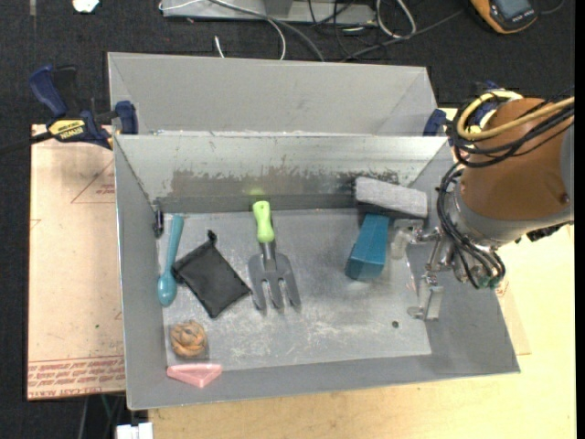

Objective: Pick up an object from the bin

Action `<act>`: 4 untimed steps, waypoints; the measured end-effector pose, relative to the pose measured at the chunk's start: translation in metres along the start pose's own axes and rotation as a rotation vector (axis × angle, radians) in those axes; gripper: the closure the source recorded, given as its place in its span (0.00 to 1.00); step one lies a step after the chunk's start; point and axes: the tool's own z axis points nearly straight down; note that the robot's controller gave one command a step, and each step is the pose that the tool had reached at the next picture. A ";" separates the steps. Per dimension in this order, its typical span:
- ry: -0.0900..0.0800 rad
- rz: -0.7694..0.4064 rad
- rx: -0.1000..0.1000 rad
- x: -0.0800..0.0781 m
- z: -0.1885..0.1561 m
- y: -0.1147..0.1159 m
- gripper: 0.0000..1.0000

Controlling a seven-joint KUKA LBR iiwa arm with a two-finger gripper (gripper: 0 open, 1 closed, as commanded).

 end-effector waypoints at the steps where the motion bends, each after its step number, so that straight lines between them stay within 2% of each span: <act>1: -0.008 -0.003 0.001 -0.002 -0.004 0.000 0.00; 2: -0.012 -0.362 0.003 -0.046 0.025 0.002 0.00; 3: -0.012 -0.697 0.005 -0.078 0.065 -0.005 0.00; 4: -0.015 -0.388 0.002 -0.099 0.061 -0.002 0.00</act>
Offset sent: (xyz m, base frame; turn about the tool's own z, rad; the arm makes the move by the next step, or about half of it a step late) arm 0.0681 0.0019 -0.0439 -0.5634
